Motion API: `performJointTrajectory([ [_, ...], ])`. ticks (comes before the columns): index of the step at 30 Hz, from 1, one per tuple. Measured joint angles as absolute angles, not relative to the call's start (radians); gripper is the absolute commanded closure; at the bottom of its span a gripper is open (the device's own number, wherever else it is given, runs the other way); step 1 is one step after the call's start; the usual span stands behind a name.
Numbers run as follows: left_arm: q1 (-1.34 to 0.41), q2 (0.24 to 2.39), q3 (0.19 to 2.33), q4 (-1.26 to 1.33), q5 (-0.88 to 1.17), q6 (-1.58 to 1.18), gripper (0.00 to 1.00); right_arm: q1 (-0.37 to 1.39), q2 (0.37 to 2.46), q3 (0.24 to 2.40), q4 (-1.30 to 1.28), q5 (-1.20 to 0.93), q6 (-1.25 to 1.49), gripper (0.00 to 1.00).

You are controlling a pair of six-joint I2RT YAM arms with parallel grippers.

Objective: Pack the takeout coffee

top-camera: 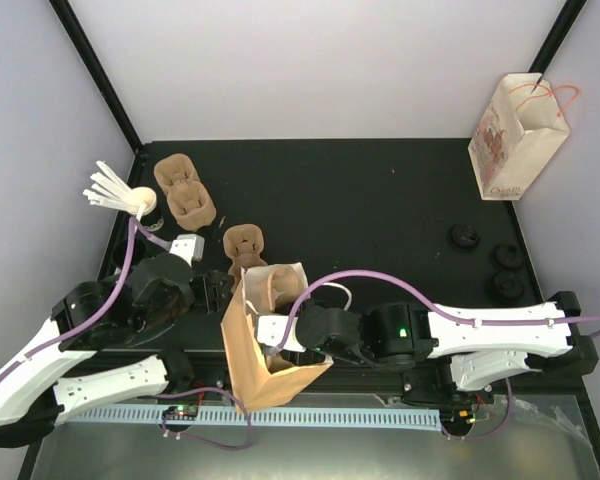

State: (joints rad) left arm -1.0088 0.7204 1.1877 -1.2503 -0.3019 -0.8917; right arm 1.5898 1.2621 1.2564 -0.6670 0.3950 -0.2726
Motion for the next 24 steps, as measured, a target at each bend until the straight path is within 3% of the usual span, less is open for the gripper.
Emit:
performJointTrajectory([
  [24, -1.003, 0.586, 0.992, -0.996, -0.190, -0.886, 0.31, 1.581, 1.383, 1.293, -0.768, 0.207, -0.171, 0.46],
])
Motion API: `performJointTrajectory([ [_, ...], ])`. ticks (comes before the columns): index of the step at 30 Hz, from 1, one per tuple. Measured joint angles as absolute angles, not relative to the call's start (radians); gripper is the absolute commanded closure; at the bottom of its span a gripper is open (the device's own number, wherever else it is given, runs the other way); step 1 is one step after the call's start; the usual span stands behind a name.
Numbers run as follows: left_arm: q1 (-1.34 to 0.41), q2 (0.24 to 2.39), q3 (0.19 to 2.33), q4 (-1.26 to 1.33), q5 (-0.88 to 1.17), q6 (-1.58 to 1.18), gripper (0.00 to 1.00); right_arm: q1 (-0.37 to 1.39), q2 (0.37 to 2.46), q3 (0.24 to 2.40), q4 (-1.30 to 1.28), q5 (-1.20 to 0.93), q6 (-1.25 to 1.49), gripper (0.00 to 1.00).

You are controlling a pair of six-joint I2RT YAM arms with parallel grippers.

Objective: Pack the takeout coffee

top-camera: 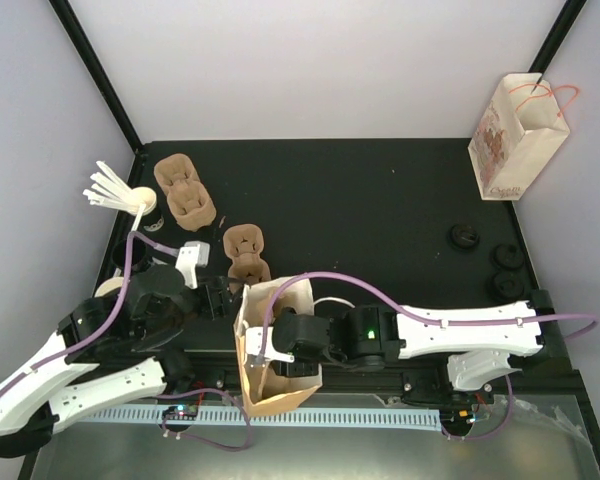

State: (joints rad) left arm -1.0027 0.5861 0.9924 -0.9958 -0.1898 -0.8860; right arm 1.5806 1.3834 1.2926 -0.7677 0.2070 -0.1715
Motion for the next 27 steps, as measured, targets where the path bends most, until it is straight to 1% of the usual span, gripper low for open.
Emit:
performJointTrajectory([
  [4, -1.002, 0.576, 1.009, -0.997, -0.191, -0.862, 0.29, 1.544, 1.390, 1.283, -0.769, 0.205, -0.147, 0.45],
  [9, -1.002, 0.577, 1.108, -1.037, -0.205, -0.823, 0.27, 1.483, 1.424, 1.283, -0.776, 0.187, -0.124, 0.45],
  [11, -1.002, 0.575, 1.135, -1.044, -0.198, -0.801, 0.29, 1.470, 1.444, 1.283, -0.780, 0.176, -0.122, 0.44],
  [13, -1.002, 0.575, 1.149, -1.046, -0.160, -0.765, 0.35, 1.462, 1.456, 1.283, -0.779, 0.171, -0.121, 0.44],
  [19, -1.002, 0.602, 1.150, -1.061, 0.027, -0.671, 0.46, 1.453, 1.448, 1.283, -0.763, 0.154, -0.125, 0.43],
  [22, -1.002, 0.645, 1.150, -1.069, 0.100, -0.638, 0.46, 1.451, 1.443, 1.282, -0.755, 0.153, -0.133, 0.43],
  [27, -0.999, 0.698, 1.185, -1.072, 0.147, -0.586, 0.47, 1.451, 1.404, 1.245, -0.737, 0.155, -0.147, 0.43],
])
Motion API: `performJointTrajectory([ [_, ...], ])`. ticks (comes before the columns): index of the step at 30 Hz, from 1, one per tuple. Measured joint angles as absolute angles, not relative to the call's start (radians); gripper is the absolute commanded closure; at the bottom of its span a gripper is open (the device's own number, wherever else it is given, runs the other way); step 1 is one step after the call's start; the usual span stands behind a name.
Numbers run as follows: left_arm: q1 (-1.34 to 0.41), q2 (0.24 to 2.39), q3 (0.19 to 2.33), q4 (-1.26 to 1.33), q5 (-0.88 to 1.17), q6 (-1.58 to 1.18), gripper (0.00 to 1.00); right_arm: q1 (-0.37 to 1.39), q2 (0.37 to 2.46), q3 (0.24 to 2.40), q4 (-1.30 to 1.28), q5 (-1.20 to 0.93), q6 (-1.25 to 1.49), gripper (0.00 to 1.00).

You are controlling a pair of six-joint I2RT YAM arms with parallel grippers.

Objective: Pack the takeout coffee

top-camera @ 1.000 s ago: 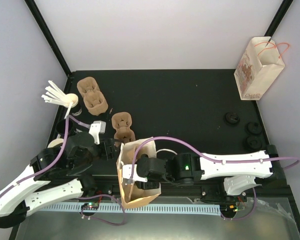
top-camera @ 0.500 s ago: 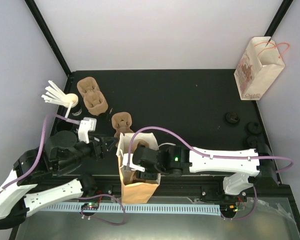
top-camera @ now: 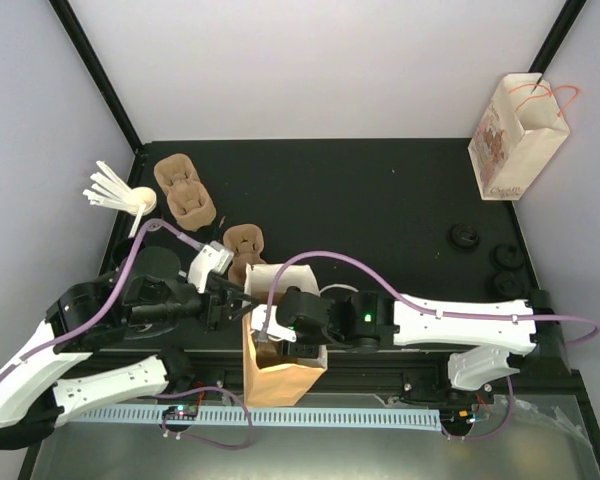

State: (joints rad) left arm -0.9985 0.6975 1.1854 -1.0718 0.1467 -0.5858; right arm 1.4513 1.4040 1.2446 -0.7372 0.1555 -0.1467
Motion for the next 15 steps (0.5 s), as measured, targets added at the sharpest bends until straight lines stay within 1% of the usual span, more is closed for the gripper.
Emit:
performJointTrajectory([
  [2, -0.999, 0.712, 1.213, -1.069, 0.161, -0.567, 0.47, 1.451, 1.372, 1.227, -0.713, 0.157, -0.155, 0.43],
  [3, -0.999, 0.716, 1.229, -1.068, 0.163, -0.558, 0.47, 1.451, 1.356, 1.218, -0.701, 0.159, -0.157, 0.41],
  [4, -0.999, 0.719, 1.242, -1.069, 0.164, -0.550, 0.47, 1.451, 1.333, 1.206, -0.683, 0.162, -0.158, 0.35],
  [5, -0.999, 0.720, 1.255, -1.070, 0.165, -0.541, 0.47, 1.451, 1.314, 1.198, -0.670, 0.165, -0.159, 0.27],
  [6, -0.999, 0.719, 1.266, -1.070, 0.166, -0.532, 0.45, 1.451, 1.291, 1.189, -0.652, 0.168, -0.161, 0.22],
  [7, -0.999, 0.718, 1.274, -1.071, 0.166, -0.525, 0.44, 1.451, 1.269, 1.180, -0.636, 0.171, -0.169, 0.21],
  [15, -0.999, 0.702, 1.270, -1.085, 0.193, -0.498, 0.35, 1.451, 1.231, 1.179, -0.617, 0.181, -0.171, 0.20],
])
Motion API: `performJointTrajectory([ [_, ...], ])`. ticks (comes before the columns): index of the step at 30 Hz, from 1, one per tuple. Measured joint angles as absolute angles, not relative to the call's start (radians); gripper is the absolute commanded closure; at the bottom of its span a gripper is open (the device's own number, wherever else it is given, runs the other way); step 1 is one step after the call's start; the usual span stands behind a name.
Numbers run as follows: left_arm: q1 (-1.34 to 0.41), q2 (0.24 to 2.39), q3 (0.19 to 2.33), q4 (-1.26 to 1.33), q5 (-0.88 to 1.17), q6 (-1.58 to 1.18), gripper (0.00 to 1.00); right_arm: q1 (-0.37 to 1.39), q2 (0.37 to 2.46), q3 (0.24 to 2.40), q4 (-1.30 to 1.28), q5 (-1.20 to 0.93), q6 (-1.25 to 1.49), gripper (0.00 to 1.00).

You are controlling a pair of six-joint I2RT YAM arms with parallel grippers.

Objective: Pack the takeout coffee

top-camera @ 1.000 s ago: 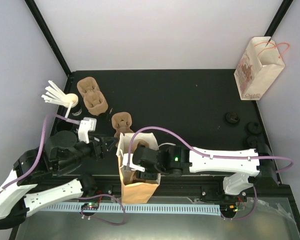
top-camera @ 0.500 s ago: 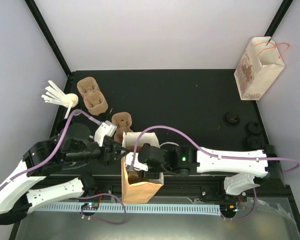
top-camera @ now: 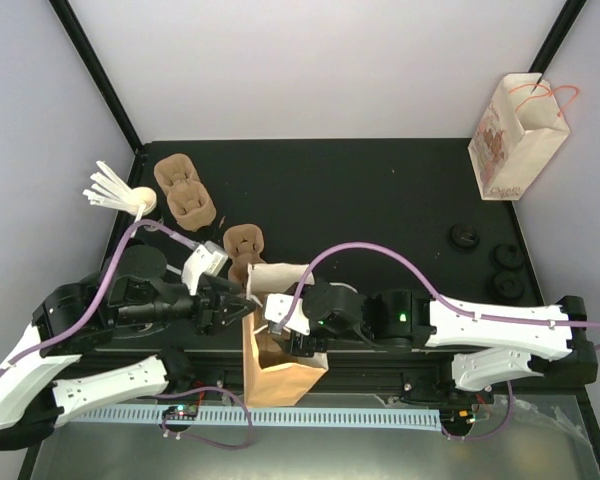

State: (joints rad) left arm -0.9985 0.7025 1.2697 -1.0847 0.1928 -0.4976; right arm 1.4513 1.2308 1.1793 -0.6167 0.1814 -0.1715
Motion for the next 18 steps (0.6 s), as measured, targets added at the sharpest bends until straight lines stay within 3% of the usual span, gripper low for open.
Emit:
performJointTrajectory([
  [4, -0.999, 0.719, 1.265, -1.090, 0.248, -0.488, 0.33, 1.451, 1.230, 1.213, -0.629, 0.181, -0.170, 0.25],
  [9, -0.999, 0.725, 1.254, -1.087, 0.308, -0.464, 0.32, 1.451, 1.225, 1.252, -0.627, 0.181, -0.154, 0.40],
  [14, -0.999, 0.720, 1.242, -1.078, 0.348, -0.443, 0.32, 1.451, 1.228, 1.297, -0.639, 0.202, -0.147, 0.47],
  [18, -0.999, 0.738, 1.242, -1.085, 0.350, -0.423, 0.29, 1.451, 1.237, 1.355, -0.646, 0.249, -0.136, 0.45],
])
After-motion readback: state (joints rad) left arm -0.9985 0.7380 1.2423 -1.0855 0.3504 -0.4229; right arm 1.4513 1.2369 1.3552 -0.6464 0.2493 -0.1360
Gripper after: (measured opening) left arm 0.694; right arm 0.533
